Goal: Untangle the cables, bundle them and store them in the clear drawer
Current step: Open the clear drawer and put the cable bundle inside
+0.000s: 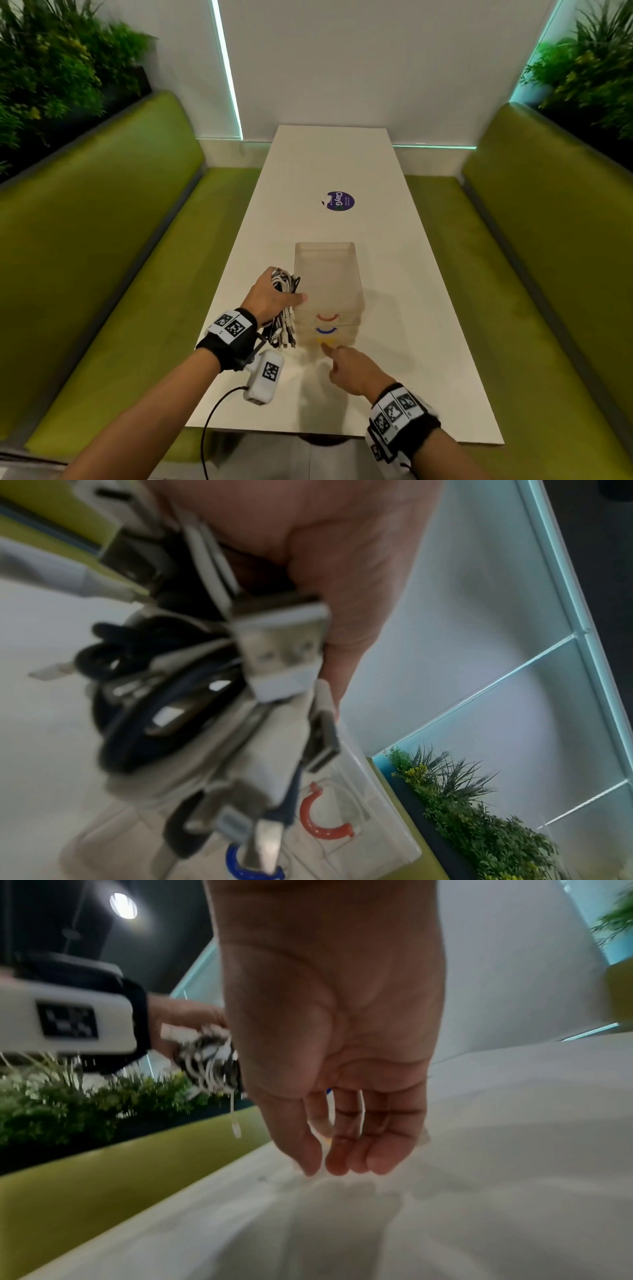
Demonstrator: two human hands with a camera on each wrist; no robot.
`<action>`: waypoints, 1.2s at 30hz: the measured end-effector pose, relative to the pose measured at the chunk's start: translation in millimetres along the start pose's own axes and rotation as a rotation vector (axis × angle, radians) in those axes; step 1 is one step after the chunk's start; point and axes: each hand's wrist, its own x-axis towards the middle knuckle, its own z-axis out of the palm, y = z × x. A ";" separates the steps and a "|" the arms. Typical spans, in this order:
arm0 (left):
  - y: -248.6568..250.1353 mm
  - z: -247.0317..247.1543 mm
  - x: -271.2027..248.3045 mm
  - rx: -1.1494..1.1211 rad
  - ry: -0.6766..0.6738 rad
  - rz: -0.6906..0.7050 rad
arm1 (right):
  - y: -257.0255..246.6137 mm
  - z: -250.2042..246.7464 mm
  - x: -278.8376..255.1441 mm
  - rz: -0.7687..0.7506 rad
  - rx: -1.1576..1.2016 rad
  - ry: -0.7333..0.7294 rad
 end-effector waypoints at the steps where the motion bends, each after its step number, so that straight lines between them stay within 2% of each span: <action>1: -0.9 0.3 0.4 0.000 0.000 -0.003 | -1.9 3.1 5.1 0.017 -0.022 -0.008; 5: -4.3 1.4 1.6 -0.028 0.015 -0.023 | -8.7 12.6 13.4 0.042 -0.064 0.008; 9: -8.0 4.3 0.2 -0.091 0.027 -0.020 | -6.4 16.0 7.1 0.042 0.125 0.081; 12: -10.4 5.7 0.7 -0.138 0.032 -0.020 | -8.8 19.2 -14.2 0.004 0.210 0.038; 17: -13.9 6.8 4.0 -0.152 0.016 -0.022 | -13.1 30.5 -54.1 -0.021 0.118 -0.112; 23: -13.6 6.7 6.6 -0.145 0.019 -0.009 | -11.8 19.7 -49.7 -0.022 0.067 0.143; 28: -13.9 7.7 3.6 -0.167 0.027 -0.007 | -15.7 29.6 -46.9 -0.042 0.019 0.015; 31: -11.8 4.8 -0.1 -0.125 0.044 0.001 | -21.5 21.4 -53.1 -0.077 0.171 0.038; 34: -6.1 -1.8 -14.0 -0.032 0.147 0.069 | -32.7 -10.4 -62.0 -0.102 0.426 0.230; 36: 1.8 -5.4 -32.4 -0.101 0.195 0.118 | -45.4 -35.9 -65.4 -0.137 0.634 0.303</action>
